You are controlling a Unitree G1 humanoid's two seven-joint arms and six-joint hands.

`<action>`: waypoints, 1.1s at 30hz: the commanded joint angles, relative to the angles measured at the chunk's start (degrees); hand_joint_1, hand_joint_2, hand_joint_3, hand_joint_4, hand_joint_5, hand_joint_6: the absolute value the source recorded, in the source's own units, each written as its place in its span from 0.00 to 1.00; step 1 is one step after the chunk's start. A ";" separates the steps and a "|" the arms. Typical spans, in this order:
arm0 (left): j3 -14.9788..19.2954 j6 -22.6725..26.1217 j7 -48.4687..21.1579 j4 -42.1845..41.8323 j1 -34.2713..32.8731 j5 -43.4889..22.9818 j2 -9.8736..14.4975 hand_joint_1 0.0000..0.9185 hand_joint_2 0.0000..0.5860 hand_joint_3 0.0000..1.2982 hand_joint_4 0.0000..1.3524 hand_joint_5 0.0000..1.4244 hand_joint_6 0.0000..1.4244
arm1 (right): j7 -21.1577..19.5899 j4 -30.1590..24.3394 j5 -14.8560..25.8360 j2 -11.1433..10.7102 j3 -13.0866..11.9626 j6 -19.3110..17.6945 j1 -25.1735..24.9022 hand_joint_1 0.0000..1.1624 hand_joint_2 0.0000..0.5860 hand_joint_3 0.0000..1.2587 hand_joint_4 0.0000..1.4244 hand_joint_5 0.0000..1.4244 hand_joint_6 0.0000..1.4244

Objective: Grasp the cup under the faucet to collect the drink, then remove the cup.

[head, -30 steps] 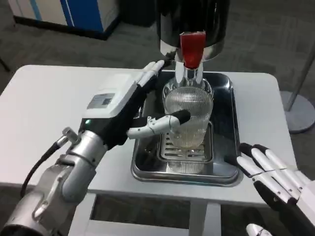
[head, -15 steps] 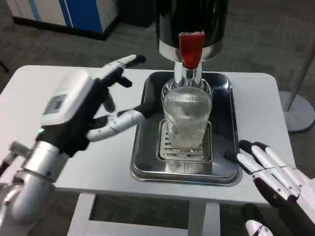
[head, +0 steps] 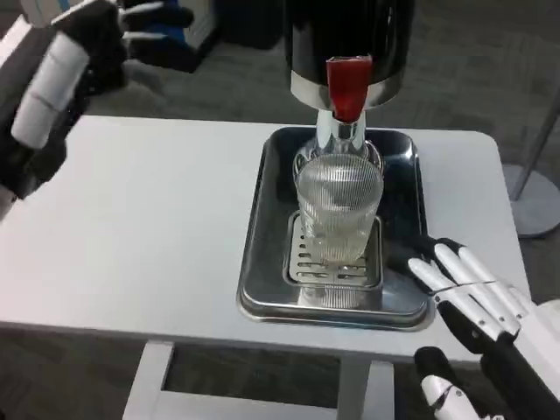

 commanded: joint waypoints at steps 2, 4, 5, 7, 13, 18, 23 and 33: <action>0.84 12.31 -4.18 -1.40 -4.89 -5.82 -2.31 0.00 0.25 0.18 0.17 0.21 0.36 | -0.29 -0.19 -0.28 0.61 1.04 0.61 0.04 0.00 0.91 0.08 0.00 0.00 0.08; 0.95 13.81 -3.56 -0.97 -6.55 -4.51 -2.63 0.00 0.26 0.20 0.20 0.24 0.41 | -0.47 -0.44 -0.35 0.73 1.11 0.55 0.35 0.00 0.91 0.08 0.00 0.00 0.08; 0.92 14.66 -3.50 -0.40 -7.44 -4.05 -2.68 0.00 0.26 0.21 0.20 0.25 0.42 | -0.54 -0.53 -0.37 0.78 1.09 0.51 0.47 0.00 0.91 0.08 0.00 0.00 0.08; 0.93 16.25 -4.18 0.85 -8.84 -3.63 -2.77 0.00 0.26 0.22 0.21 0.26 0.44 | -0.61 -0.64 -0.32 0.91 1.11 0.36 0.87 0.00 0.91 0.08 0.00 0.00 0.08; 1.61 18.65 -5.91 4.65 -11.84 -3.50 -4.33 0.00 0.26 0.20 0.16 0.20 0.39 | -0.61 -0.66 -0.37 1.20 1.59 0.03 1.14 0.00 0.91 0.08 0.00 0.00 0.08; 0.47 17.88 -8.44 8.17 -13.84 -1.92 -5.86 0.00 0.26 0.19 0.14 0.17 0.34 | -0.73 -1.03 -0.50 1.34 1.60 0.11 1.13 0.00 0.91 0.08 0.00 0.00 0.08; -1.53 16.81 -11.06 10.62 -16.20 1.24 -7.50 0.00 0.27 0.19 0.14 0.17 0.35 | -0.94 -1.57 -0.30 1.58 1.21 -0.08 2.39 0.00 0.91 0.08 0.00 0.00 0.08; -3.55 14.49 -14.87 15.53 -20.08 5.13 -11.41 0.00 0.26 0.20 0.13 0.16 0.32 | -1.34 -1.78 0.43 1.45 0.11 -0.59 3.49 0.00 0.91 0.08 0.00 0.00 0.08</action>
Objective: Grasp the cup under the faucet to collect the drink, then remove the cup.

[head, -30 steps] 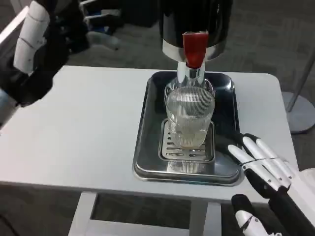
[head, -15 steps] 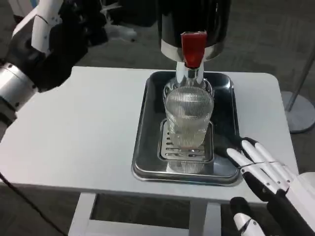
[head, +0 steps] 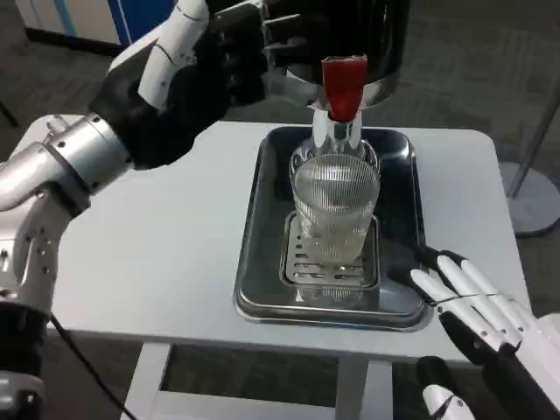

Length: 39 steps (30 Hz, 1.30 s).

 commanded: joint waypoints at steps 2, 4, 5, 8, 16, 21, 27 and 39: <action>-0.67 -2.20 -0.60 2.43 -2.43 3.05 -0.86 0.00 0.26 0.20 0.13 0.15 0.32 | -1.03 -1.01 0.83 0.06 -0.79 -1.14 0.64 0.00 0.91 0.08 0.00 0.00 0.08; -1.30 -2.62 -0.67 3.62 -3.18 4.14 -1.27 0.00 0.27 0.20 0.13 0.15 0.32 | -0.98 -0.96 1.07 0.01 -0.96 -1.27 0.75 0.00 0.91 0.08 0.00 0.00 0.08; -2.08 -3.20 -0.90 4.10 -3.40 5.16 -1.45 0.00 0.27 0.20 0.13 0.15 0.32 | -0.95 -0.94 1.14 0.00 -1.00 -1.33 0.77 0.00 0.91 0.08 0.00 0.00 0.08; -3.69 -4.40 -1.89 4.82 -3.35 7.28 -1.82 0.00 0.27 0.20 0.13 0.15 0.32 | -0.99 -0.92 1.46 0.08 -1.31 -1.45 0.72 0.00 0.91 0.08 0.00 0.00 0.08; -6.99 -8.70 -4.43 3.64 0.29 10.96 -2.12 0.00 0.27 0.20 0.13 0.15 0.32 | -1.01 -0.72 2.08 0.22 -1.85 -1.89 1.61 0.00 0.91 0.09 0.00 0.00 0.08; -8.21 -13.16 -5.25 2.18 2.89 12.94 -0.65 0.00 0.27 0.20 0.13 0.15 0.32 | -0.84 -0.36 2.52 0.33 -1.64 -1.52 0.82 0.00 0.91 0.09 0.00 0.00 0.08; -9.14 -16.87 -4.91 -0.67 6.38 14.82 0.91 0.00 0.27 0.20 0.14 0.15 0.34 | -0.24 0.01 3.12 0.34 -0.94 -0.71 -0.41 0.00 0.91 0.09 0.00 0.00 0.08; -10.27 -22.52 -3.67 -1.01 8.76 16.77 3.69 0.00 0.28 0.20 0.13 0.15 0.33 | 0.49 0.87 6.68 0.29 -0.30 0.73 -1.46 0.00 0.91 0.09 0.00 0.00 0.08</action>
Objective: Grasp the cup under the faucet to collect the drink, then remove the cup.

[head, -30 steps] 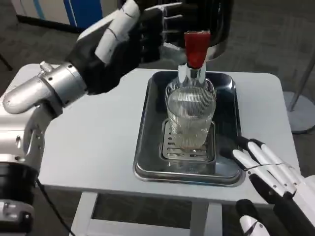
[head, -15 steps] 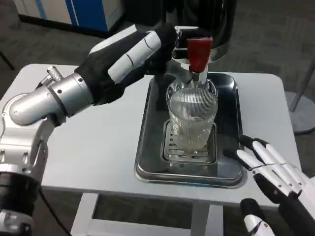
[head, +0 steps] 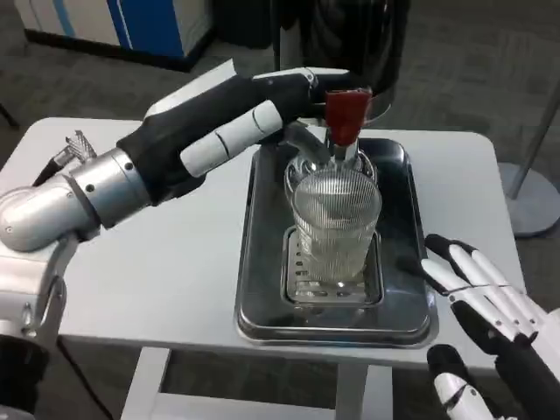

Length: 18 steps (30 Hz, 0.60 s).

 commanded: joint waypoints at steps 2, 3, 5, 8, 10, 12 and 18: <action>-2.95 -1.65 -1.92 1.20 3.15 4.09 2.08 0.00 0.28 0.19 0.13 0.14 0.33 | 0.83 0.70 3.52 0.05 0.97 1.74 -1.34 0.00 0.91 0.09 0.00 0.00 0.08; -3.03 -1.86 -1.80 1.40 3.17 4.17 2.25 0.00 0.28 0.19 0.13 0.14 0.33 | 0.95 0.81 3.82 -0.07 1.16 1.93 -1.61 0.00 0.91 0.09 0.00 0.00 0.08; -3.15 -2.32 -1.48 1.79 3.19 4.30 2.53 0.00 0.28 0.19 0.12 0.13 0.32 | 1.08 0.88 4.14 -0.25 1.37 2.22 -1.94 0.00 0.91 0.09 0.00 0.00 0.09; -3.57 -4.76 -0.30 2.89 3.04 6.20 3.42 0.00 0.28 0.18 0.11 0.12 0.31 | 1.28 0.94 4.62 -0.26 1.60 2.77 -2.37 0.00 0.91 0.08 0.00 0.00 0.09; -3.98 -6.32 0.36 3.61 2.81 7.29 3.85 0.00 0.28 0.18 0.11 0.12 0.30 | 1.35 0.99 4.88 -0.23 1.69 2.98 -2.52 0.00 0.91 0.08 0.00 0.00 0.09; -4.45 -7.69 0.95 4.46 2.51 8.31 4.16 0.00 0.28 0.18 0.11 0.12 0.30 | 1.43 1.07 5.36 -0.19 1.81 3.15 -2.81 0.00 0.90 0.08 0.00 0.00 0.09; -5.48 -10.77 2.58 5.96 2.14 10.32 4.64 0.00 0.28 0.17 0.10 0.11 0.30 | 1.89 1.37 6.82 -0.23 2.19 3.65 -3.68 0.00 0.90 0.08 0.00 0.00 0.09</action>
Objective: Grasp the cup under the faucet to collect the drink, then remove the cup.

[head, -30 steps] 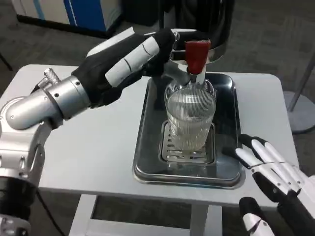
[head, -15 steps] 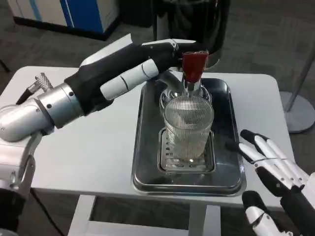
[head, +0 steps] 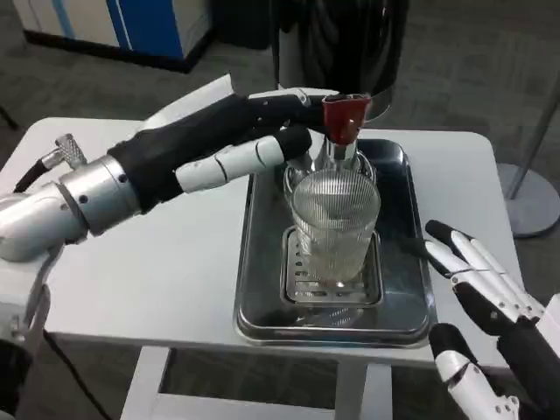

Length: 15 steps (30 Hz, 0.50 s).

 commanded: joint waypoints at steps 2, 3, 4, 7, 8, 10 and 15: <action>-2.37 -1.88 -0.34 2.29 1.98 4.77 1.22 0.00 0.29 0.17 0.10 0.11 0.29 | 0.60 0.60 1.75 -0.12 0.63 0.71 -0.85 0.00 0.90 0.08 0.00 0.00 0.09; -2.31 -2.13 -0.02 2.46 1.97 4.80 1.19 0.00 0.29 0.17 0.10 0.11 0.29 | 0.58 0.68 1.76 -0.11 0.73 0.73 -0.92 0.00 0.90 0.08 0.00 0.00 0.09; -2.26 -2.47 0.41 2.60 1.87 4.97 1.26 0.00 0.29 0.17 0.10 0.11 0.29 | 0.56 0.78 1.78 -0.08 0.85 0.76 -0.99 0.00 0.90 0.08 0.00 0.00 0.09; -2.17 -3.60 1.52 2.98 1.59 5.39 1.40 0.00 0.29 0.16 0.09 0.11 0.29 | 0.56 0.98 1.84 -0.11 1.11 0.82 -1.16 0.00 0.90 0.08 0.00 0.00 0.09; -2.04 -4.14 1.95 3.01 1.55 5.49 1.36 0.00 0.29 0.15 0.08 0.10 0.29 | 0.57 1.03 1.85 -0.13 1.16 0.82 -1.20 0.00 0.90 0.08 0.00 0.00 0.09; -1.44 -5.22 2.96 2.90 1.68 5.34 1.04 0.00 0.30 0.13 0.06 0.10 0.29 | 0.56 1.19 1.81 -0.12 1.28 0.79 -1.33 0.00 0.90 0.08 0.00 0.00 0.09; 1.70 -5.84 4.73 2.67 2.62 1.21 -0.90 0.00 0.30 0.11 0.03 0.08 0.28 | 0.58 1.52 1.83 -0.29 1.40 0.63 -1.31 0.00 0.90 0.08 0.00 0.00 0.09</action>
